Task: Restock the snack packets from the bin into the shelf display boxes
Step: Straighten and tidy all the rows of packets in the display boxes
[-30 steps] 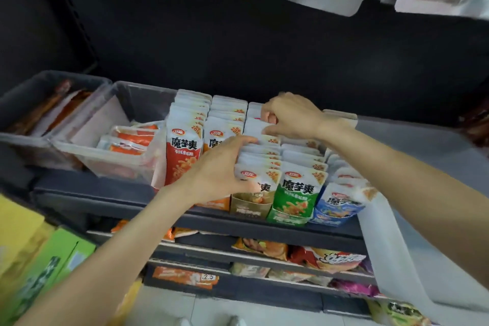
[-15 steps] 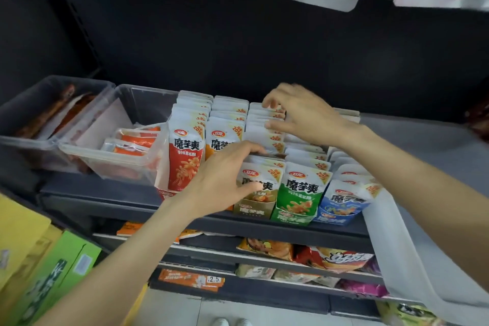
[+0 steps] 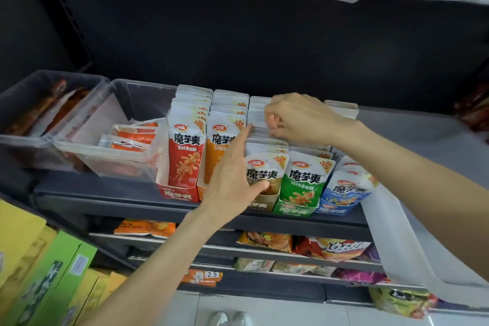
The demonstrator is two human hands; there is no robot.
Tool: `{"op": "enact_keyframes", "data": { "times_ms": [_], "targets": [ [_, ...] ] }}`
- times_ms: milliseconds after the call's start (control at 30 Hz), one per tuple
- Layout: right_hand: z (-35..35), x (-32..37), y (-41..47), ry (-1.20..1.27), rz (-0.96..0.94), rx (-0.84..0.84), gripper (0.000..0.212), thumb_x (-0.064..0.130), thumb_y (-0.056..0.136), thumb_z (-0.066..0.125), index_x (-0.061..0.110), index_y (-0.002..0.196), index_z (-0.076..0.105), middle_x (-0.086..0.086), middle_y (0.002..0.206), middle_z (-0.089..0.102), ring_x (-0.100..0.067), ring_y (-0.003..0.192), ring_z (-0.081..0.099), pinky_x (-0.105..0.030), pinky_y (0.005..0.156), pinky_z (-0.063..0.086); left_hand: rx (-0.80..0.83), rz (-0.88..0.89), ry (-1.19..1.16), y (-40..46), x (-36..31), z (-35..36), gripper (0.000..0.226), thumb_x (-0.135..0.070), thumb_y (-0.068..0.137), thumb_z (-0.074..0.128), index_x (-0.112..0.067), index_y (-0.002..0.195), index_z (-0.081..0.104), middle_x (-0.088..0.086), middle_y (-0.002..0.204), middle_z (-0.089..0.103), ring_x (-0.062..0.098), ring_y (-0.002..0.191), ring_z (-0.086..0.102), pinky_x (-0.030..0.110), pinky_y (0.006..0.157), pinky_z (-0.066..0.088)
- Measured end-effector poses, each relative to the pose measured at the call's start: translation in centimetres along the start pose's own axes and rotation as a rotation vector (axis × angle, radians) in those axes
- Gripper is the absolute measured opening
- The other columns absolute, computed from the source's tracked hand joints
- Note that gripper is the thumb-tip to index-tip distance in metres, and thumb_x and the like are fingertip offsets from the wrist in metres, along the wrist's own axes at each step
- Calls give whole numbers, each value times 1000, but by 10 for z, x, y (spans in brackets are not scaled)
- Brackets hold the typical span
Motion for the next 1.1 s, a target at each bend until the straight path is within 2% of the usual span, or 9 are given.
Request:
{"op": "enact_keyframes", "data": {
  "times_ms": [133, 233, 300, 367, 567, 733, 833, 967, 1100],
  "targets": [
    [-14, 4, -14, -145, 16, -192, 13, 31, 91, 59, 18, 93, 58, 1, 103, 56, -23, 96, 56, -33, 69, 39, -121, 77, 29, -6, -7, -8, 97, -18, 76, 79, -34, 147, 15, -16, 150, 28, 4, 132, 37, 0, 104, 5],
    [-25, -4, -29, -36, 60, -326, 22, 39, 86, 64, 18, 90, 63, 5, 98, 59, -18, 90, 58, -29, 68, 39, -117, 133, -4, -8, -10, -7, 101, -22, 75, 80, -53, 137, 6, -25, 150, 16, -10, 134, 22, 15, 110, 19],
    [-23, -21, -31, 182, 126, -304, 27, 42, 85, 64, 18, 99, 66, 6, 100, 61, -13, 88, 59, -31, 72, 45, -41, 57, -170, -7, 0, -3, 111, -29, 71, 82, -59, 135, -4, -28, 152, 14, -15, 135, 16, 22, 111, 25],
    [-26, -38, -29, 347, 174, -307, 23, 34, 89, 62, 17, 103, 67, 4, 101, 65, -12, 88, 61, -37, 79, 52, -4, -69, -452, -6, 11, -6, 106, -41, 68, 77, -51, 143, 3, -32, 143, 25, -16, 129, 28, 18, 105, 31],
    [1, -57, -14, 314, 322, -70, 35, 30, 96, 50, 12, 126, 56, -8, 107, 67, -23, 94, 63, -37, 87, 51, 28, -222, -710, 1, 3, -8, 65, -42, 91, 47, -33, 149, 20, -17, 150, 28, -7, 129, 26, 18, 102, 25],
    [-4, -44, 1, 166, 209, -155, 37, 21, 93, 54, 16, 130, 56, -11, 125, 52, -27, 108, 53, -35, 92, 43, 38, -217, -612, 6, -2, 6, 97, -60, 70, 59, -30, 150, 15, -11, 154, 25, 7, 140, 25, 37, 117, 23],
    [-2, -39, 10, -16, 150, -155, 23, 23, 92, 54, 17, 111, 66, -7, 120, 56, -29, 112, 46, -37, 92, 39, 21, -163, -495, 12, 2, 7, 94, -46, 79, 69, -24, 151, 14, -7, 153, 29, 8, 138, 29, 41, 114, 29],
    [5, -39, 22, 57, 143, -109, 22, 22, 89, 51, 9, 90, 69, -9, 106, 58, -28, 100, 49, -39, 91, 41, 14, -153, -488, 15, 4, 8, 92, -42, 81, 68, -24, 152, 12, -8, 154, 27, 7, 139, 27, 39, 115, 28],
    [5, -33, 24, -15, 96, -54, 28, 24, 95, 45, 9, 110, 64, -9, 113, 57, -27, 102, 52, -37, 84, 43, -3, -81, -294, 15, -1, 1, 87, -49, 84, 61, -20, 151, 14, -6, 153, 28, 8, 139, 25, 32, 115, 26]
  ]
}}
Point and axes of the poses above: each hand's wrist, its own y-axis towards the middle knuckle, its own z-axis out of the palm, x = y × z, the point moved 9 cm from there along y, towards the middle knuckle
